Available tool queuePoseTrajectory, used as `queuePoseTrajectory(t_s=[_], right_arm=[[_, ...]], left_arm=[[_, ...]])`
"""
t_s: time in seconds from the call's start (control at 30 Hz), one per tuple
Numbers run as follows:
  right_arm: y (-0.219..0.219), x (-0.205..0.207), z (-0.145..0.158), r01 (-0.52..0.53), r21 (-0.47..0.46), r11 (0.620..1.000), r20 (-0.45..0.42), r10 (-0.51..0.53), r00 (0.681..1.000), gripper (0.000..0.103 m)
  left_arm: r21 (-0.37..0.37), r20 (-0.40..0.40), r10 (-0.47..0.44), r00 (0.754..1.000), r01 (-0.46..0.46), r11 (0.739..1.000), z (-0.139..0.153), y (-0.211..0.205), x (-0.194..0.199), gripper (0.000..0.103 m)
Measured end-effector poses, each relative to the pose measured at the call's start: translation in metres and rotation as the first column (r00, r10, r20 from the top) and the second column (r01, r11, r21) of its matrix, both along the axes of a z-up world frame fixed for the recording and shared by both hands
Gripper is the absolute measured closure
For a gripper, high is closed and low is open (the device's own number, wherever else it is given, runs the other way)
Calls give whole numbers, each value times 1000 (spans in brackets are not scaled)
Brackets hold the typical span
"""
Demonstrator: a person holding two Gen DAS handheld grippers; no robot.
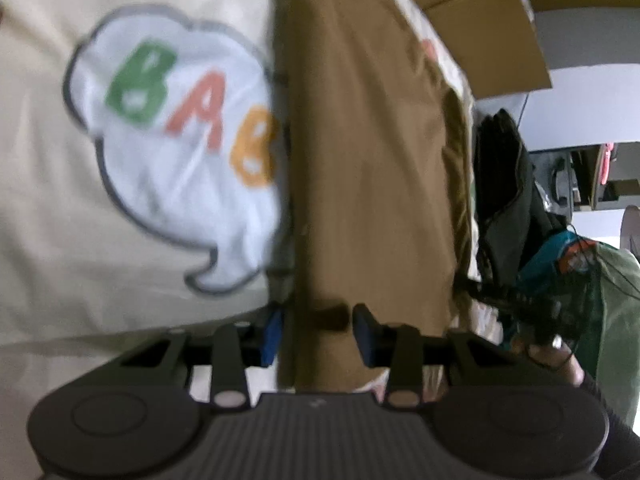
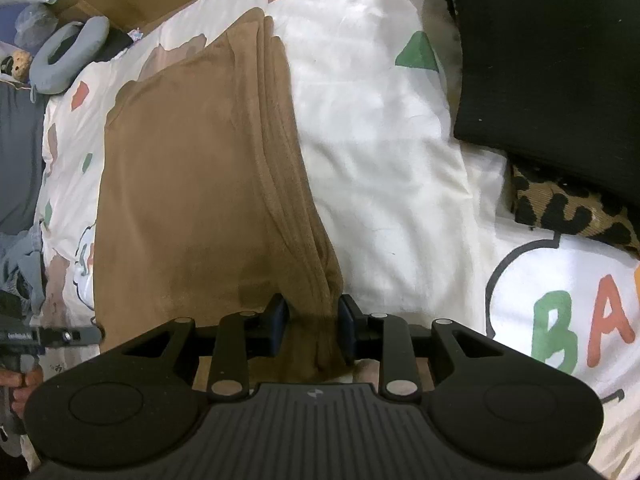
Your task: Fold clothes
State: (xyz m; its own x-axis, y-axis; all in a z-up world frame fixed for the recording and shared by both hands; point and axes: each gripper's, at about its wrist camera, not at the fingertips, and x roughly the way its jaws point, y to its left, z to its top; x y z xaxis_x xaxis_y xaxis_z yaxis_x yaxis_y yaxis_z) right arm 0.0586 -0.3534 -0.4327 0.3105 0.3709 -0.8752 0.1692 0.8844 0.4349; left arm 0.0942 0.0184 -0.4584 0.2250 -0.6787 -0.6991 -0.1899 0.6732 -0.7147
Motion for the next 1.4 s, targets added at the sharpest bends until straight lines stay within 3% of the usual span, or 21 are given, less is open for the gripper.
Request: queuePoseTrajectory(t_s=[0.1, 0.17, 0.23, 0.3, 0.7, 0.93, 1.4], right_arm=[[0, 0, 1, 5, 17, 1000, -5, -5, 1000, 83], [2, -1, 3, 7, 12, 1000, -5, -7, 1000, 88], [2, -3, 6, 18, 9, 1000, -6, -18, 1000, 93], [3, -4, 10, 28, 6, 1000, -5, -28, 1000, 94], [19, -22, 38, 60, 55, 997, 0, -60, 998, 96], [40, -44, 43, 54, 102, 993, -14, -53, 999, 96], [46, -86, 40, 33, 95, 995, -60, -28, 998, 96]], left_arm=[[-14, 1, 21, 1000, -21, 1000, -3, 0, -2, 71], [-18, -7, 21, 1000, -21, 1000, -4, 0, -2, 78], [-17, -8, 15, 1000, -15, 1000, -3, -1, -2, 94], [-18, -7, 15, 1000, -15, 1000, 2, -2, -1, 96], [52, 43, -45, 998, 43, 998, 55, 14, 8, 98], [107, 34, -64, 997, 60, 992, 72, 27, 0, 98], [112, -95, -116, 989, 126, 986, 49, 22, -36, 96]])
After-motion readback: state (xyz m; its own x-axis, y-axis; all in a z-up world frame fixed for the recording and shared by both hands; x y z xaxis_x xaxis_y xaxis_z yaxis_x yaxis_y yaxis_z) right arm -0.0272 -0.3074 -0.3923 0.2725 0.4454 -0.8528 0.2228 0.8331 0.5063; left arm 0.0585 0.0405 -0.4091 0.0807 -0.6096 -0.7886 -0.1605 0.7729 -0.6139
